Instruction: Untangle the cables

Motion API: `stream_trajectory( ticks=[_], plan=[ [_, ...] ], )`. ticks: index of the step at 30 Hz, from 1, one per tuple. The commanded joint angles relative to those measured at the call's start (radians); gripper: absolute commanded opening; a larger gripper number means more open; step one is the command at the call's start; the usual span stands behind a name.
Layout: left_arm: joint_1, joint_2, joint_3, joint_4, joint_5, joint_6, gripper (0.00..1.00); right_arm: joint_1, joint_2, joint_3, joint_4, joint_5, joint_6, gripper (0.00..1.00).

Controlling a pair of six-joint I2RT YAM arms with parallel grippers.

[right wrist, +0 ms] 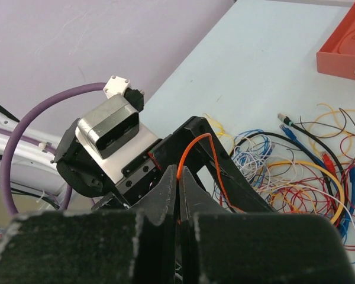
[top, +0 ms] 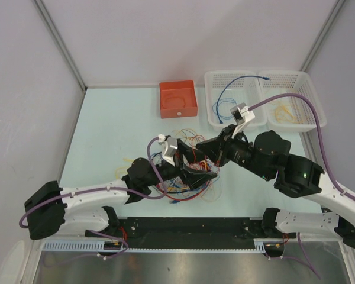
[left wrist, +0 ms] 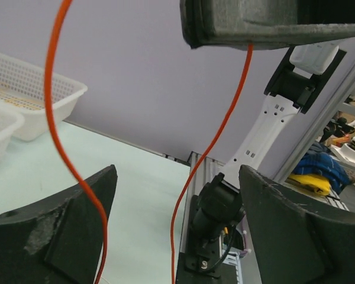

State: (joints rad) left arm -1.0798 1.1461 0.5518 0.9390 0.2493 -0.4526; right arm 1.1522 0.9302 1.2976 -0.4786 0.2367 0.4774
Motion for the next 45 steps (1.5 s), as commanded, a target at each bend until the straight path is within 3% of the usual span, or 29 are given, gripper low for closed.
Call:
stream_trajectory(
  ticks=[1,3,4,6,7,10,11,14,15,18,21,27,29,37,43,45],
  plan=[
    [-0.009,0.026,0.085,-0.028,0.019,0.018,0.79,0.006,-0.001,0.025,0.017,-0.002,-0.006,0.0],
    [-0.011,0.038,0.123,-0.089,0.033,0.037,0.69,0.006,-0.004,0.025,0.018,0.001,-0.008,0.0],
    [-0.009,0.046,0.129,-0.098,0.034,0.038,0.57,0.006,-0.005,0.025,0.015,0.004,-0.008,0.0],
    [-0.009,0.047,0.146,-0.124,0.039,0.048,0.42,0.006,-0.013,0.025,0.011,0.009,-0.008,0.0],
    [-0.009,0.047,0.152,-0.137,0.039,0.054,0.24,0.006,-0.022,0.025,0.009,0.015,-0.011,0.0],
    [-0.009,0.032,0.178,-0.209,0.027,0.08,0.0,0.006,-0.048,0.025,-0.002,0.036,-0.014,0.0],
    [-0.009,0.027,0.192,-0.245,0.024,0.094,0.0,0.006,-0.057,0.025,-0.006,0.044,-0.016,0.0],
    [-0.008,0.004,0.241,-0.355,-0.005,0.118,0.0,0.007,-0.09,0.025,-0.014,0.084,-0.026,0.44],
    [-0.002,0.001,0.261,-0.394,-0.024,0.121,0.0,0.007,-0.1,0.025,-0.023,0.098,-0.026,0.66],
    [0.039,0.001,0.364,-0.573,-0.045,0.104,0.0,0.007,-0.143,0.025,-0.046,0.157,-0.029,0.89],
    [0.11,-0.003,0.457,-0.718,-0.071,0.071,0.0,0.007,-0.192,0.025,-0.084,0.237,-0.028,1.0],
    [0.319,0.029,0.646,-0.85,-0.102,-0.018,0.0,0.006,-0.255,0.017,-0.212,0.41,0.032,1.0],
    [0.38,0.064,0.784,-0.923,-0.12,-0.024,0.0,0.006,-0.274,-0.004,-0.23,0.44,0.046,1.0],
    [0.491,0.406,1.421,-1.177,-0.169,-0.003,0.0,0.004,-0.297,-0.095,-0.235,0.457,0.064,1.0],
    [0.557,0.645,1.771,-1.259,-0.194,0.003,0.0,0.004,-0.3,-0.187,-0.21,0.446,0.066,0.99],
    [0.558,0.673,1.812,-1.267,-0.154,0.018,0.0,0.003,-0.298,-0.219,-0.203,0.435,0.056,0.99]
  ],
)
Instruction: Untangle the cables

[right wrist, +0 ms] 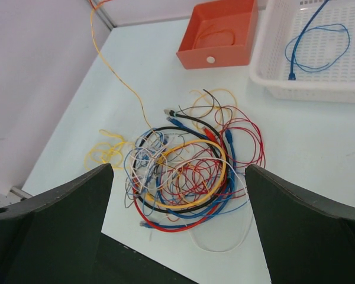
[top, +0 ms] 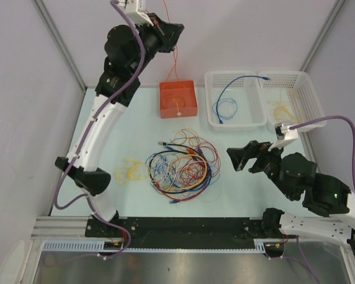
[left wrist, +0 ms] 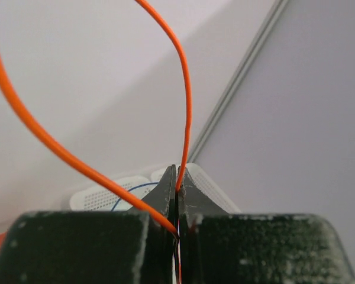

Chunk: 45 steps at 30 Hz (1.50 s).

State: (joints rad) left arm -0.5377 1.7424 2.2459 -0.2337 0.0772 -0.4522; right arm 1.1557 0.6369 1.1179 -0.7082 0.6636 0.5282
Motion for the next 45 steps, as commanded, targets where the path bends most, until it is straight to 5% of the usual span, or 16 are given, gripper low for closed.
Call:
stream_trajectory(
  ticks=[1,7,14,27,29,32,33,36,45],
  plan=[
    [0.015,0.074,0.1,-0.092,0.028,0.015,0.0,-0.002,0.001,-0.055,0.045,-0.005,0.0,0.99],
    [0.004,-0.027,-0.097,-0.03,0.079,-0.048,0.0,-0.017,0.033,-0.187,0.247,-0.103,-0.083,1.0],
    [-0.039,-0.084,-0.103,-0.096,0.078,-0.031,0.0,-0.091,0.217,-0.236,0.538,-0.281,-0.169,1.0],
    [-0.053,-0.225,-0.242,-0.093,0.092,-0.034,0.0,-0.114,0.521,-0.237,0.874,-0.363,-0.186,0.95],
    [-0.053,-0.237,-0.256,-0.093,0.09,-0.033,0.0,-0.117,0.55,-0.236,0.898,-0.375,-0.183,0.85],
    [-0.053,-0.259,-0.276,-0.095,0.084,-0.022,0.0,-0.129,0.563,-0.237,0.885,-0.384,-0.154,0.48],
    [-0.053,-0.264,-0.276,-0.096,0.076,-0.017,0.0,-0.131,0.56,-0.237,0.854,-0.371,-0.148,0.26],
    [-0.051,-0.274,-0.267,-0.099,0.056,0.009,0.0,-0.136,0.526,-0.237,0.755,-0.322,-0.125,0.0],
    [-0.028,-0.205,-0.04,-0.121,-0.008,0.067,0.0,-0.278,0.313,-0.506,0.515,-0.329,0.062,0.0]
  ],
)
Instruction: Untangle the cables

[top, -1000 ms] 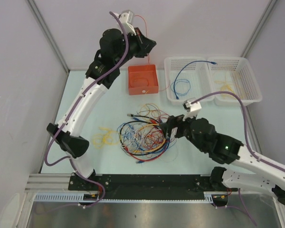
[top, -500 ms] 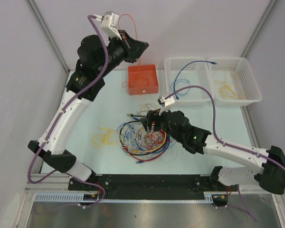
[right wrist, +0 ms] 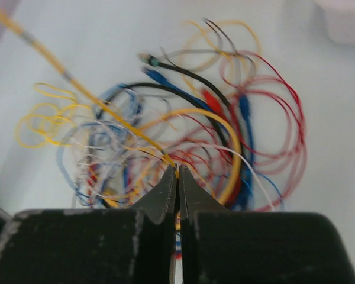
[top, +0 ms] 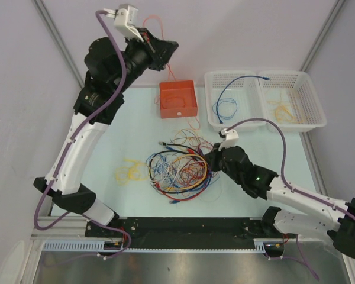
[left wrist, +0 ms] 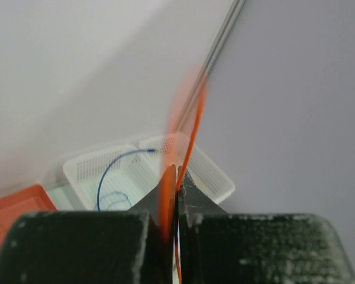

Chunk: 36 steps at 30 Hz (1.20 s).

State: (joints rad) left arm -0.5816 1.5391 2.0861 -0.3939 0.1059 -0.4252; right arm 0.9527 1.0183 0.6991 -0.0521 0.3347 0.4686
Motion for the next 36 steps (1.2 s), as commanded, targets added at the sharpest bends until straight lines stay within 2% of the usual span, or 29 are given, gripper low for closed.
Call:
stream_trajectory(
  ticks=[1,5,12,18,26,36],
  plan=[
    [0.017,0.0,0.124,0.049,-0.046,0.04,0.0,-0.089,-0.081,-0.119,-0.153,-0.019,0.139,0.0],
    [0.034,0.001,0.133,0.101,-0.066,0.039,0.0,-0.146,-0.142,-0.174,-0.235,-0.039,0.185,0.0],
    [0.058,0.046,0.204,0.128,-0.072,0.04,0.0,-0.218,-0.188,-0.231,-0.282,-0.079,0.206,0.0],
    [0.092,0.065,0.264,0.173,-0.091,0.016,0.0,-0.324,-0.216,-0.309,-0.27,-0.207,0.22,0.0],
    [0.103,0.118,0.273,0.244,-0.08,0.002,0.0,-0.345,-0.28,-0.328,-0.213,-0.26,0.206,0.0],
    [0.158,0.246,0.27,0.337,-0.103,0.046,0.0,-0.347,-0.285,-0.306,-0.19,-0.324,0.217,0.0]
  ],
)
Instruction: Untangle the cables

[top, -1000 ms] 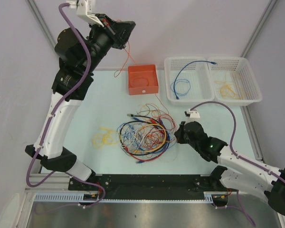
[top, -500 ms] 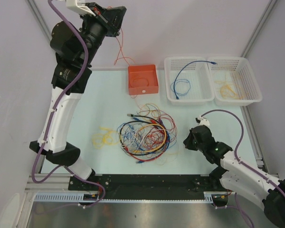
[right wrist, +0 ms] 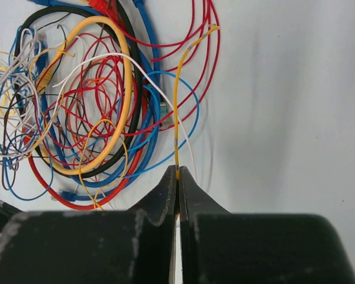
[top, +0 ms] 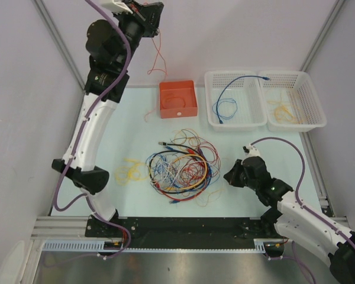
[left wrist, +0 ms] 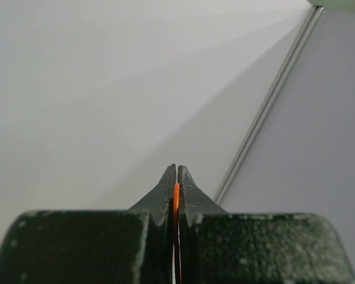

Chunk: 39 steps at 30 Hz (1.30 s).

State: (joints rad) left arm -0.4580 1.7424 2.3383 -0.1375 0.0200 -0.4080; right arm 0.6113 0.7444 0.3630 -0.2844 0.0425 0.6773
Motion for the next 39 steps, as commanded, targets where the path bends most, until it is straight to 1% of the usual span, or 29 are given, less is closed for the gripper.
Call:
stream_trajectory(
  ticks=[1,3,4,6,9,10,12,13,17,21,24,31,39],
  plan=[
    [0.041,0.052,0.018,0.114,-0.049,0.037,0.0,-0.005,-0.011,0.04,0.045,-0.059,0.01,0.0],
    [0.051,0.086,0.018,0.134,-0.063,0.05,0.0,-0.007,-0.007,0.051,0.047,-0.073,0.005,0.0],
    [0.054,0.098,0.018,0.191,-0.078,0.063,0.0,-0.007,-0.004,0.056,0.045,-0.076,0.005,0.0],
    [0.062,0.132,0.018,0.234,-0.091,0.075,0.0,-0.01,0.007,0.071,0.047,-0.085,0.002,0.0],
    [0.062,0.181,0.015,0.341,-0.109,0.107,0.0,-0.011,0.022,0.08,0.051,-0.085,-0.007,0.0],
    [0.062,0.193,0.015,0.404,-0.107,0.119,0.0,-0.013,0.027,0.082,0.054,-0.082,-0.01,0.0],
    [0.062,0.232,0.015,0.464,-0.098,0.127,0.0,-0.019,0.042,0.083,0.063,-0.079,-0.018,0.0],
    [0.065,0.242,0.015,0.52,-0.094,0.132,0.0,-0.021,0.049,0.083,0.067,-0.076,-0.019,0.0],
    [0.073,0.313,0.026,0.628,-0.094,0.133,0.0,-0.047,0.085,0.083,0.086,-0.098,-0.024,0.0],
    [0.081,0.371,0.012,0.726,-0.144,0.146,0.0,-0.068,0.111,0.082,0.094,-0.115,-0.03,0.0],
    [0.082,0.42,-0.007,0.837,-0.182,0.166,0.0,-0.081,0.125,0.08,0.102,-0.127,-0.038,0.0],
    [0.082,0.529,0.0,0.924,-0.233,0.155,0.0,-0.082,0.139,0.077,0.111,-0.109,-0.053,0.0],
    [0.082,0.533,0.013,0.941,-0.241,0.179,0.0,-0.081,0.133,0.06,0.122,-0.105,-0.051,0.0]
  ],
)
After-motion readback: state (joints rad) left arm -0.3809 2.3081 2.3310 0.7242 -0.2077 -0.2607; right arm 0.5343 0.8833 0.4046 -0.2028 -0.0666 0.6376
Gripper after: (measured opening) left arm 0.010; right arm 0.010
